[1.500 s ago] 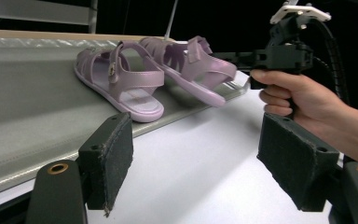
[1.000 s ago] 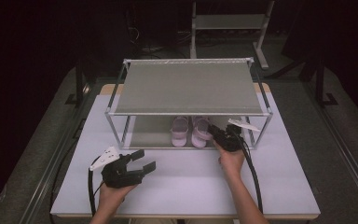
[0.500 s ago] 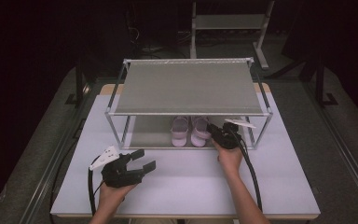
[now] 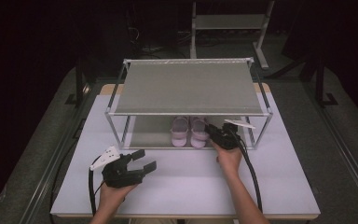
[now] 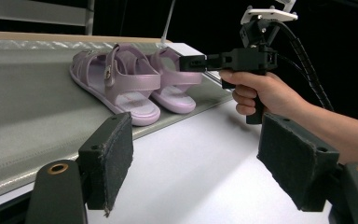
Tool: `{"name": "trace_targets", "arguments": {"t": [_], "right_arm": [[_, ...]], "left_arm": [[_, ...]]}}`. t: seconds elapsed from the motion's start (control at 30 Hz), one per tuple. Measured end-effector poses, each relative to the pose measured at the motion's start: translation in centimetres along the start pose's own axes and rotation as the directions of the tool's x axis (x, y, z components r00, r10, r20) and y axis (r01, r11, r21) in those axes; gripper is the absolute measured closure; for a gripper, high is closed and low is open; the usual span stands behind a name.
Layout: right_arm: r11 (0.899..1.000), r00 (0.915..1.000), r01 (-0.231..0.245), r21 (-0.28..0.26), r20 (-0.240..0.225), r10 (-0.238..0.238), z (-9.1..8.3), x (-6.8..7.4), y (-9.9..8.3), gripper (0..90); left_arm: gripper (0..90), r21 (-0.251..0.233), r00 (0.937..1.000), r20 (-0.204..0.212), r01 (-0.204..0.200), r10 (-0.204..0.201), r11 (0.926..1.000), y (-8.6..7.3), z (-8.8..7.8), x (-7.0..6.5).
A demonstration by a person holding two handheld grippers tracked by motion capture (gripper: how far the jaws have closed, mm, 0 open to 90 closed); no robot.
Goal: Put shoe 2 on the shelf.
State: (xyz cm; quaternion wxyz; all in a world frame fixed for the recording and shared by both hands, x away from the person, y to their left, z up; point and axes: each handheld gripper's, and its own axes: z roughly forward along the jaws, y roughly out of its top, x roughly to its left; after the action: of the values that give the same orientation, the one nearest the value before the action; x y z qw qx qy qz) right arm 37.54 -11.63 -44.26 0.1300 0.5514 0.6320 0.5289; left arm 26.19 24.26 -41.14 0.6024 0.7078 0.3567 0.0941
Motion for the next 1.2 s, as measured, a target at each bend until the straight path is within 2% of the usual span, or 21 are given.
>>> {"name": "trace_targets", "arguments": {"t": [0.17,0.4,0.5,0.53,0.73,0.9,1.03,1.2], "right_arm": [[1.000,0.9997,-0.010,-0.020,-0.023,0.009,-0.4,0.1,0.2,70.2],[0.999,0.9991,-0.030,-0.033,-0.030,0.029,-1.3,-0.3,0.1,68.7],[0.999,0.9994,-0.028,-0.022,-0.018,0.028,-1.6,-0.4,-0.2,67.4],[0.999,0.9989,-0.042,-0.020,-0.019,0.042,-1.9,-0.6,-0.4,66.2],[0.998,0.9984,-0.047,-0.046,-0.035,0.046,-3.0,-0.9,-0.3,65.5],[0.998,0.9981,-0.053,-0.038,-0.033,0.051,-3.7,-1.2,-0.6,65.5],[0.999,0.9988,-0.041,-0.020,-0.025,0.041,-4.0,-1.2,-0.7,65.5],[1.000,0.9988,-0.022,-0.019,-0.045,0.021,-4.7,-1.0,-0.5,64.7]], "left_arm": [[26.2,0.000,1.0000,0.000,0.003,-0.003,1.0000,0.0,0.0,0.0],[26.2,0.008,1.0000,0.004,-0.003,0.003,1.0000,0.0,0.3,-0.2],[26.2,0.007,1.0000,0.007,-0.002,0.002,1.0000,0.0,0.4,-0.3],[26.2,0.007,1.0000,0.008,-0.003,0.003,1.0000,0.0,0.4,-0.2],[26.2,0.006,1.0000,0.007,-0.005,0.005,1.0000,0.0,0.4,-0.2],[26.2,0.008,1.0000,0.010,-0.002,0.002,1.0000,-0.1,0.3,-0.3],[26.2,0.006,1.0000,0.007,-0.006,0.006,1.0000,0.0,0.1,-0.3],[26.2,-0.003,1.0000,0.004,-0.004,0.004,1.0000,0.1,0.0,-0.3]]}}
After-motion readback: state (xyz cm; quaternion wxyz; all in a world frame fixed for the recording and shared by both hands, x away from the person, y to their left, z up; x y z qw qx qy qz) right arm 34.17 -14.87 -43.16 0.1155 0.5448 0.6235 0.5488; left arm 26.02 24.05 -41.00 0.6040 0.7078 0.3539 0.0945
